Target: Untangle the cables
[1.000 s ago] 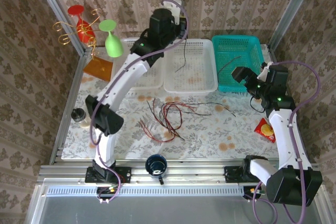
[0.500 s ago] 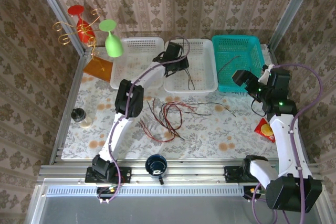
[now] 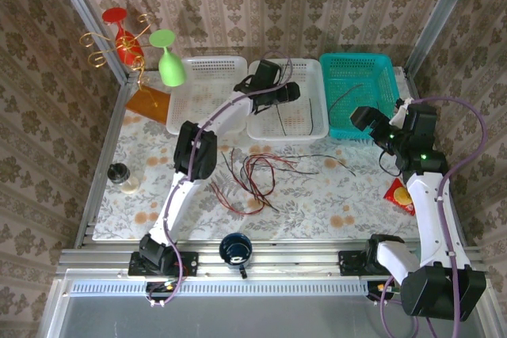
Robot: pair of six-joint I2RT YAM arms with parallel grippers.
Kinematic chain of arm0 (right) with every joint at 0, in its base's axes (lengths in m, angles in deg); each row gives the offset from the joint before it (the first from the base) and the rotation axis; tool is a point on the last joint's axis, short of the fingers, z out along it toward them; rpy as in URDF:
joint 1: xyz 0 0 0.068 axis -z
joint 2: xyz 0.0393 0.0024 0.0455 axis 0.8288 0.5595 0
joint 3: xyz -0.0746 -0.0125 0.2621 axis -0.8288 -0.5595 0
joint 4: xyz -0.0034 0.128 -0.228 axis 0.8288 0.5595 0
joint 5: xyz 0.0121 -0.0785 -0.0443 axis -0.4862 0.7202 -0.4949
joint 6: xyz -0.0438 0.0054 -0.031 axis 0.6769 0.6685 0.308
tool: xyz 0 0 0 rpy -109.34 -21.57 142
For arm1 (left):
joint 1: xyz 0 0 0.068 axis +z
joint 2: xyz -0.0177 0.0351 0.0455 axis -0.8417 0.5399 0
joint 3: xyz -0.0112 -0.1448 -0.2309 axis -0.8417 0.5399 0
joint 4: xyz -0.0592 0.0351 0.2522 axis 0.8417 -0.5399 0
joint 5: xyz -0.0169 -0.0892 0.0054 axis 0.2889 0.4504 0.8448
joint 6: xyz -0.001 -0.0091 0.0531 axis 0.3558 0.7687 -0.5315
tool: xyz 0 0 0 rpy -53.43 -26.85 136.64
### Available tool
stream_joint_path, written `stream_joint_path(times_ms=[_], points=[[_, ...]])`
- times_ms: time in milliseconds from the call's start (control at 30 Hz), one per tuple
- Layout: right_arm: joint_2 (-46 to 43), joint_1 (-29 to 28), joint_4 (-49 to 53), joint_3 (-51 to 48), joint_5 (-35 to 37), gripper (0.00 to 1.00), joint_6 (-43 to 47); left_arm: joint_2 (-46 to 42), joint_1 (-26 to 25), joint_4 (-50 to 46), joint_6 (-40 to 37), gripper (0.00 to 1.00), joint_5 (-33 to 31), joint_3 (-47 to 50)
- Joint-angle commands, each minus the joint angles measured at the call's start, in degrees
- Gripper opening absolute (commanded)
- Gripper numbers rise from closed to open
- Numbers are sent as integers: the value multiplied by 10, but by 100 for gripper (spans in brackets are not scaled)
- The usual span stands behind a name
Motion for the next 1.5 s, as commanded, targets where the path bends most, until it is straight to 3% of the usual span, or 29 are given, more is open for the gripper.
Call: stream_joint_path(times_ms=[0, 467, 633, 700, 767, 833, 900, 1367, 1467], points=[[-12, 3, 15, -10, 1, 100, -5, -74, -6, -19, -40, 77, -41, 5], [-28, 3, 19, -16, 3, 100, 0, -35, -6, -50, -70, 73, -45, -8], [-27, 3, 18, -18, 0, 100, -1, 21, 0, -113, -81, 67, -26, -93], [-27, 3, 16, -21, 0, 100, -2, 43, -3, -165, -110, 65, -58, -135], [-27, 3, 13, -24, 0, 100, -5, 54, -16, -201, -167, 65, -130, -158], [-24, 3, 12, -24, -5, 100, -7, 53, -22, -198, -203, 65, -188, -151], [-22, 3, 13, -21, -10, 100, -7, 58, -19, -185, -211, 62, -203, -145], [-5, 3, 0, -6, -22, 100, -21, 124, 7, -129, -220, 45, -186, -189], [-4, 3, -1, -4, -25, 100, -22, 131, 7, -121, -221, 37, -185, -188]])
